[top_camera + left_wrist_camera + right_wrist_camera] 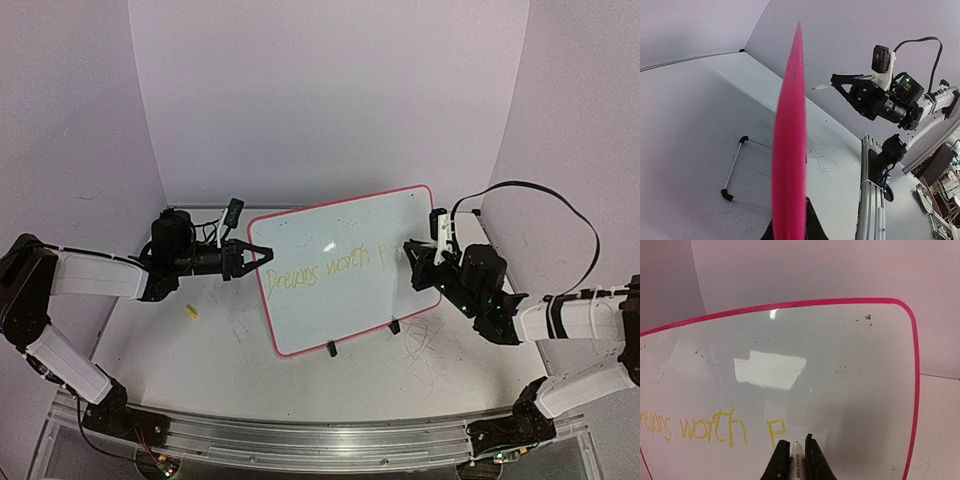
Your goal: Write a sentence on the whiteboard
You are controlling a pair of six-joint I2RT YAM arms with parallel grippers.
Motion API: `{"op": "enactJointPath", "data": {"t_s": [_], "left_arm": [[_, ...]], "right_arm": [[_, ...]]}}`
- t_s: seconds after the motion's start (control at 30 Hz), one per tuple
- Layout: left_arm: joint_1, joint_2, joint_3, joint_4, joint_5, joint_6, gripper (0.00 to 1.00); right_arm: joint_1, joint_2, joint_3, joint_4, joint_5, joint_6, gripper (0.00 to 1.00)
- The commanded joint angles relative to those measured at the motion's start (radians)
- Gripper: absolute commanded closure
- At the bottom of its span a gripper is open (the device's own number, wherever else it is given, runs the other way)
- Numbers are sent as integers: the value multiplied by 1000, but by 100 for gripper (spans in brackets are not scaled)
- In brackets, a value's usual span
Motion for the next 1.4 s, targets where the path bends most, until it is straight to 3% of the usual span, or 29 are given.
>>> {"op": "enactJointPath", "data": {"t_s": [0.0, 0.6, 1.37], "left_arm": [[13, 0, 1, -99, -89, 114, 100], [13, -17, 5, -110, -102, 112, 100], [13, -16, 13, -113, -99, 113, 100]], "right_arm": [[2, -1, 35, 19, -39, -39, 100], [5, 59, 66, 16, -119, -59, 100], [4, 83, 92, 4, -61, -66, 100]]}}
